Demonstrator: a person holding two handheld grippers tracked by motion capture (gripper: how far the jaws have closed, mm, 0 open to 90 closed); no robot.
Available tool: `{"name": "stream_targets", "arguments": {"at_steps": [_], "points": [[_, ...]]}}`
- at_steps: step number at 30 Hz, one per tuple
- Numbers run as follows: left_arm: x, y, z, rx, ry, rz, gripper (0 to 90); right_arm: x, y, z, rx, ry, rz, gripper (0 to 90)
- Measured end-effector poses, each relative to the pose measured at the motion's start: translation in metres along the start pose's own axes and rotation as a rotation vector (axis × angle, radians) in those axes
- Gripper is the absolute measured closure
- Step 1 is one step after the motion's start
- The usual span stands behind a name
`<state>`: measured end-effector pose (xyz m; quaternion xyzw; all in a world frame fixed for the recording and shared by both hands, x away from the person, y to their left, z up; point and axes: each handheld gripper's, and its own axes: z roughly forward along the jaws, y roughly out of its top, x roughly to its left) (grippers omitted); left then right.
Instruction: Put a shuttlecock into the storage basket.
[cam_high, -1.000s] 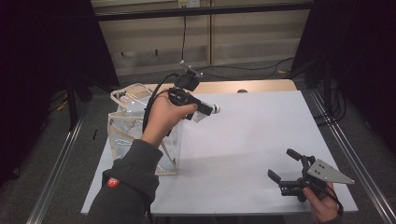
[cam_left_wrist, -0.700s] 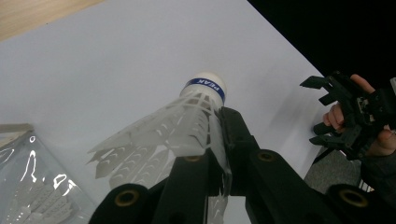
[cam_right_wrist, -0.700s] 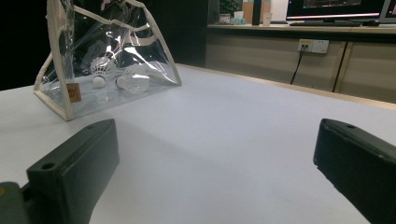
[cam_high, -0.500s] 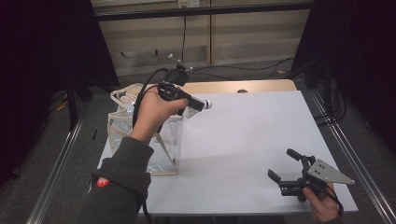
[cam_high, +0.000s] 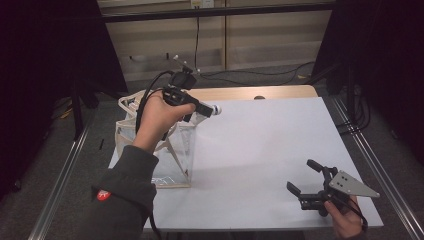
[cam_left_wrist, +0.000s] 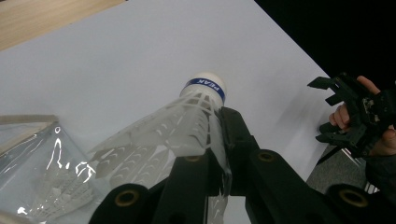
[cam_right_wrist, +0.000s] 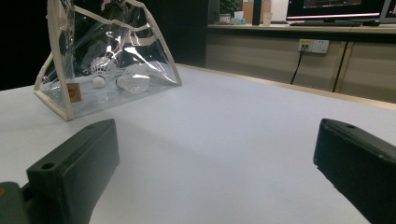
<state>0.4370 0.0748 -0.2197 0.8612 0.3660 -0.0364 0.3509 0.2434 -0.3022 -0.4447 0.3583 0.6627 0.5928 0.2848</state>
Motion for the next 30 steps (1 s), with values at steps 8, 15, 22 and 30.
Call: {"name": "stream_targets", "arguments": {"at_steps": [8,15,22,30], "points": [[0.002,0.000,-0.005,-0.002,0.009,0.003,88.7,0.000,0.000,0.000,0.000,0.000,-0.002,0.1],[0.003,0.000,-0.011,-0.007,0.019,0.004,88.7,0.000,0.000,0.000,-0.002,-0.002,0.001,0.0],[0.007,-0.002,-0.017,-0.013,0.030,-0.005,88.8,0.000,0.000,0.000,-0.003,-0.005,0.000,0.1],[0.008,-0.003,-0.019,-0.014,0.032,-0.005,88.8,0.000,0.000,0.000,-0.003,-0.005,0.000,0.1]]}}
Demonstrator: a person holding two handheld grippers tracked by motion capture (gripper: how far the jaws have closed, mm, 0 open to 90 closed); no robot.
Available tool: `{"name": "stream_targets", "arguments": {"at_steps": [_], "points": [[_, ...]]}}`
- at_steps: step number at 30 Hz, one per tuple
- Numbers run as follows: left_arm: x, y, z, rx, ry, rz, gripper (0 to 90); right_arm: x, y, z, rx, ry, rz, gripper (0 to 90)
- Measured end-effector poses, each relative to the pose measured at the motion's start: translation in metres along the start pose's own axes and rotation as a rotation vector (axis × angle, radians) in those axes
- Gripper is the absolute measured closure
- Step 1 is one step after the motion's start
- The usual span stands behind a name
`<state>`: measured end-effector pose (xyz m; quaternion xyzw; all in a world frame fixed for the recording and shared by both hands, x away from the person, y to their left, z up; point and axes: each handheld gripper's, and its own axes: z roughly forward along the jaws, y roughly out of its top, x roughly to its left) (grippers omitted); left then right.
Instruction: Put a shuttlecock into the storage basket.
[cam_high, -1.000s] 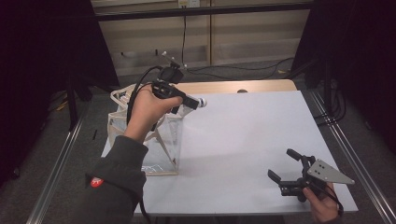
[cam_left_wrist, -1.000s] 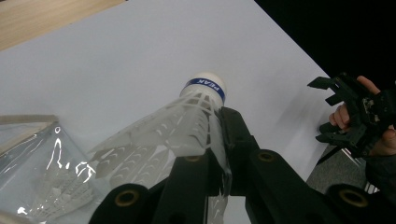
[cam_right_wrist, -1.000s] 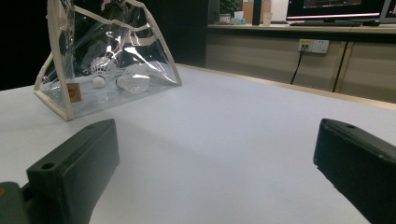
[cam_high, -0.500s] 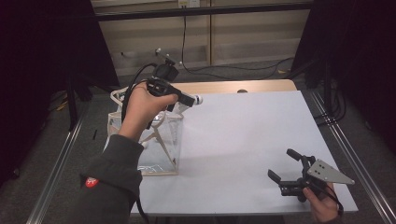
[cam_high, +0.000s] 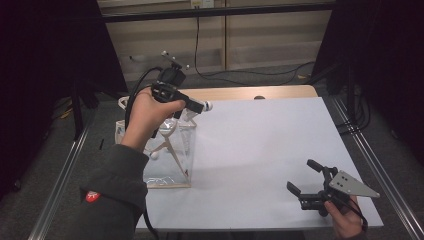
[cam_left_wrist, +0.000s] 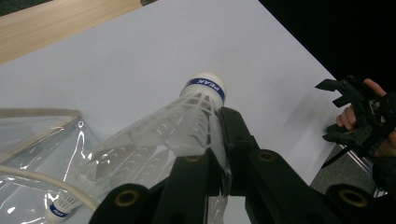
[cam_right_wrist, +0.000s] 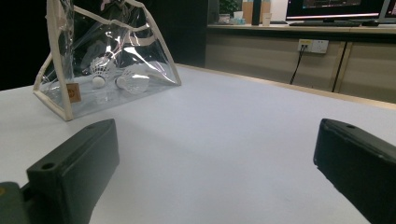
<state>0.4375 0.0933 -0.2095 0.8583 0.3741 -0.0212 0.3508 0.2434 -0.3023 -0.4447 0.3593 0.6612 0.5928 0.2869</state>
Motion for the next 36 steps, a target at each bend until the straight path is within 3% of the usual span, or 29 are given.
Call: {"name": "stream_targets", "arguments": {"at_steps": [19,36], "points": [[0.001,0.001,-0.006,-0.011,0.006,-0.004,88.8,0.000,0.000,0.000,0.002,0.003,-0.001,0.1],[0.009,0.000,-0.015,-0.016,0.036,-0.017,88.8,0.000,0.000,0.000,0.000,0.002,-0.001,0.1]]}}
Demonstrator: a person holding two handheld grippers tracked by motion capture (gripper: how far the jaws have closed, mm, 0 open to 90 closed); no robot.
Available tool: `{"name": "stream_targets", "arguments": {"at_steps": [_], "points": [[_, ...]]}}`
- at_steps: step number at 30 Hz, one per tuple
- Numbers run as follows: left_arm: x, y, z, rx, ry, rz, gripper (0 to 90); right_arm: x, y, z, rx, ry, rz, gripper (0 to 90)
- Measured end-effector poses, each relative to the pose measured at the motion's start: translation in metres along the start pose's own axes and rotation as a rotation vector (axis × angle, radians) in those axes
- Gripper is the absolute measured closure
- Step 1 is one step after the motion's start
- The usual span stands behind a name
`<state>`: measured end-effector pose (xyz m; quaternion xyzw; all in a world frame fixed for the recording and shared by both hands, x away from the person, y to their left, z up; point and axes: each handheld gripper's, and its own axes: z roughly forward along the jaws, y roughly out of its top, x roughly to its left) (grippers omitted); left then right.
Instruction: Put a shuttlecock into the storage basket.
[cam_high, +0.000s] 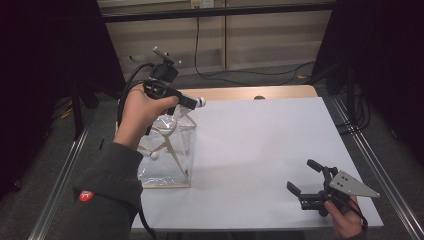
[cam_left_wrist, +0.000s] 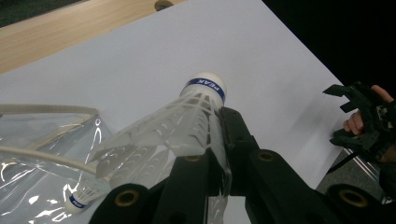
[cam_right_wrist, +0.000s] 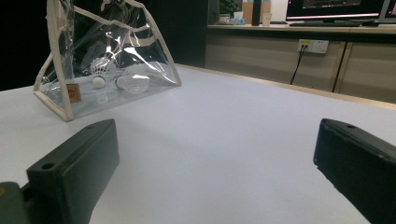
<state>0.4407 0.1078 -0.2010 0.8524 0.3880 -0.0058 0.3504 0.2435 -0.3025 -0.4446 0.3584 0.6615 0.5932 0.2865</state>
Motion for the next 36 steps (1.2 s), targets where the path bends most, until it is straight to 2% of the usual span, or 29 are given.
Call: {"name": "stream_targets", "arguments": {"at_steps": [17,36], "points": [[0.010,-0.003,-0.012,-0.008,0.025,-0.013,88.8,0.000,0.000,0.000,0.002,0.000,-0.001,0.1],[0.023,-0.009,-0.018,-0.017,0.056,-0.039,88.7,0.000,0.000,0.000,0.001,0.002,-0.002,0.1]]}}
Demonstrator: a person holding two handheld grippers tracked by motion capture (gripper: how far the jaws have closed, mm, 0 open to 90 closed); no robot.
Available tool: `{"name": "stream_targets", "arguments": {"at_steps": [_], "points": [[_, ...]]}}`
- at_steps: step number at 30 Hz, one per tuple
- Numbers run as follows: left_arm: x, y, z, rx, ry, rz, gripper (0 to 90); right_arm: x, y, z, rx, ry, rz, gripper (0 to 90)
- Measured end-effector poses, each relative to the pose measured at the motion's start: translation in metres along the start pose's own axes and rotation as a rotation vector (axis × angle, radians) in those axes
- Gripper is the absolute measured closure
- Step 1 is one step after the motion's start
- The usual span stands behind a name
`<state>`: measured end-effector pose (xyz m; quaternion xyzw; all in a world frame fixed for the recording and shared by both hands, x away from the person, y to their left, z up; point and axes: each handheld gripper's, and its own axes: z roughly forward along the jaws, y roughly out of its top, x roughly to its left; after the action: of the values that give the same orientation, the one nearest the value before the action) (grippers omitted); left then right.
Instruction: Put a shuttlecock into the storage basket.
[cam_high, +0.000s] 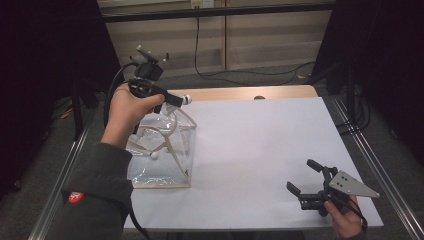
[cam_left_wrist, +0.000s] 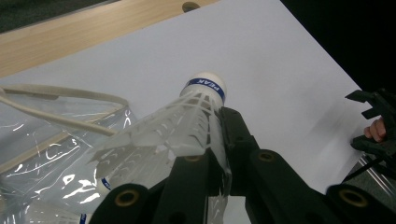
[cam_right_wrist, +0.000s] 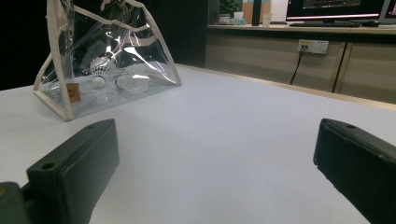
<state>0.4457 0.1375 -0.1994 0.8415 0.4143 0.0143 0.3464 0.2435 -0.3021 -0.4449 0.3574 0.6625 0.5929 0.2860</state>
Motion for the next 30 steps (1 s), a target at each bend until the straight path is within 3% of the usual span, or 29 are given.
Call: {"name": "stream_targets", "arguments": {"at_steps": [30], "points": [[0.020,-0.011,-0.007,-0.013,0.054,-0.042,88.7,0.000,0.000,0.000,-0.001,0.000,0.000,0.1]]}}
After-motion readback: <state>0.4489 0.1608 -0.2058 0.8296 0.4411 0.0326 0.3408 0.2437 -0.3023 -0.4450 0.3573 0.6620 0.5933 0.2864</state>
